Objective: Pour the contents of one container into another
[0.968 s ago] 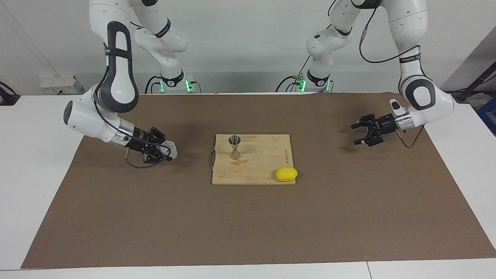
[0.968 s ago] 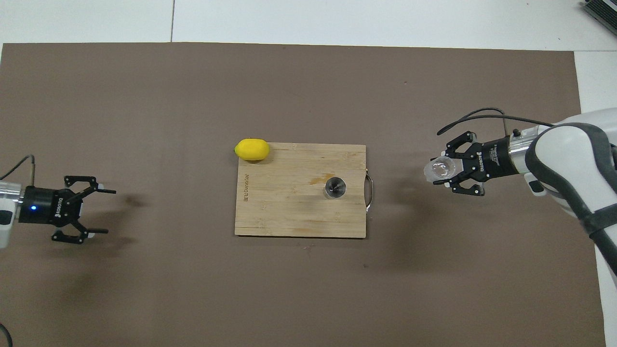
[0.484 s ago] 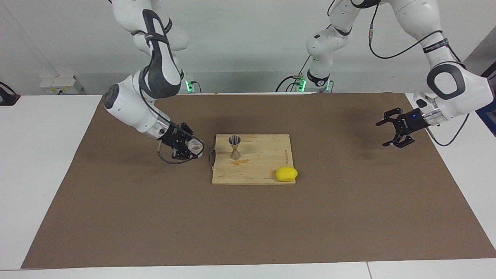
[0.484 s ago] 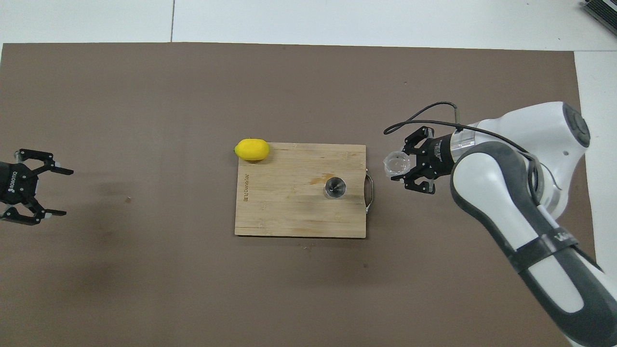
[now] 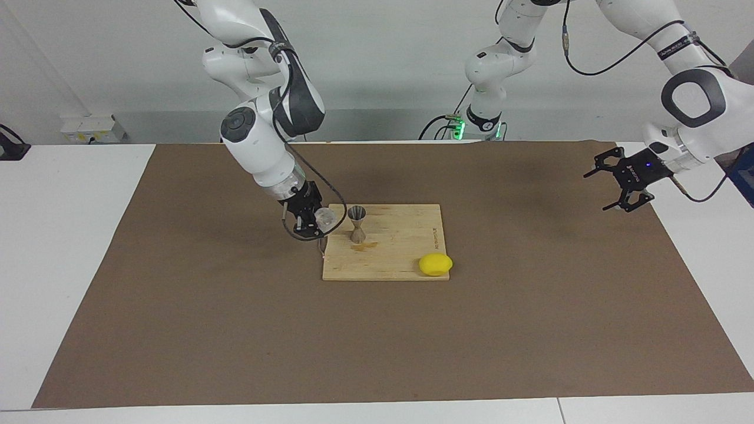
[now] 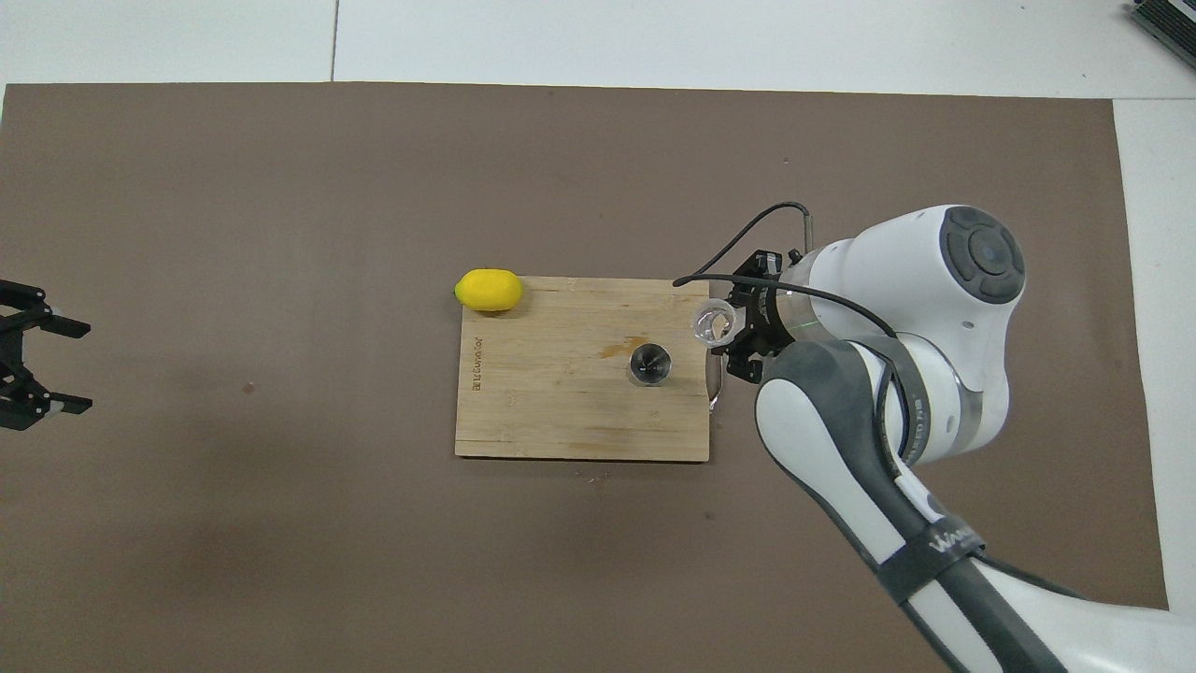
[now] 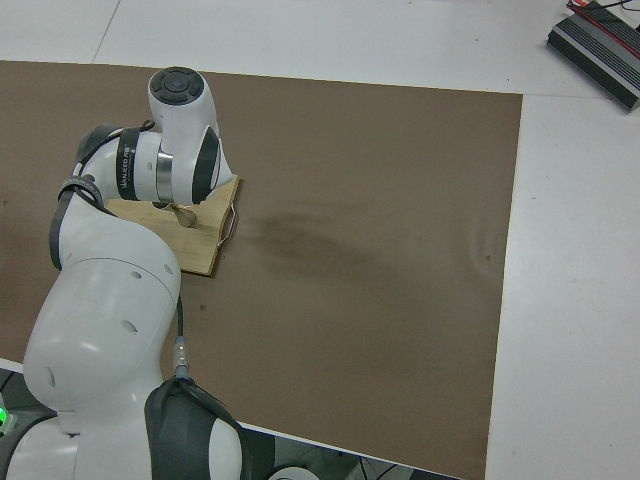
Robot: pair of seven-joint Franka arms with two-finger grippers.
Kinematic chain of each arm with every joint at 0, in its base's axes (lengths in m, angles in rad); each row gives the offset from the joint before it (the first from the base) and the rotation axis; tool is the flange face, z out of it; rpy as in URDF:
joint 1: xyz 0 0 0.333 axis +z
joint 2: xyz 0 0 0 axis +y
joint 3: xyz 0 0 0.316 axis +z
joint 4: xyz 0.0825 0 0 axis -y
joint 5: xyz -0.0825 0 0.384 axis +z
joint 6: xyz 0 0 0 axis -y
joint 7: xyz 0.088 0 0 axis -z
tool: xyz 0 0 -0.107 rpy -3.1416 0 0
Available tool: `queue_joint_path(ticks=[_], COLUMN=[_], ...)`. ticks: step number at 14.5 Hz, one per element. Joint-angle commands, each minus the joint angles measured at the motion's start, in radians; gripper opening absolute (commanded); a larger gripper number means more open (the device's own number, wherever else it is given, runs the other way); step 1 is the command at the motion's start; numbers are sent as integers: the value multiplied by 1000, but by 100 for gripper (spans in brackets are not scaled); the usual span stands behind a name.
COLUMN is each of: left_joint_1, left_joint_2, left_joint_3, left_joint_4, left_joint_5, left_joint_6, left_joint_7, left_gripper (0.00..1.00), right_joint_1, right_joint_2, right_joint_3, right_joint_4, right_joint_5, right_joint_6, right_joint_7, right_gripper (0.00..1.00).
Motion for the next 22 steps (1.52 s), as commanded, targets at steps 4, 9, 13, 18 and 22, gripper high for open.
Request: queue_joint_path(ticks=[4,9,13,18,22], left_joint_1=[-88,-209,-313,-382,-422], left_joint_2=[-28,-112,-160,-192,-229], left_joint_3=[4,2,1,-1,-4], left_joint_4=[84,82,71,71,21], left_joint_5=[98,176,218,245,247], left_joint_6=[-78,-121,-138,-145,-131], left_joint_7=[-343,-714,-990,-1243,-1504], left_gripper=[100,100,100,100,100], right_joint_1=[85,133,159,185,185], right_joint_2=[13,10,3,-7,-10], right_joint_3=[-4,-4,-1,1,5], right_joint_4=[37,35,34,33,30], right_joint_5=[-164,-308,-403,-532,-570], right_joint_6=[17,9,2,-40,-46], right_joint_7=[134,172,214,211,206], right_gripper=[6,5,5,5,4])
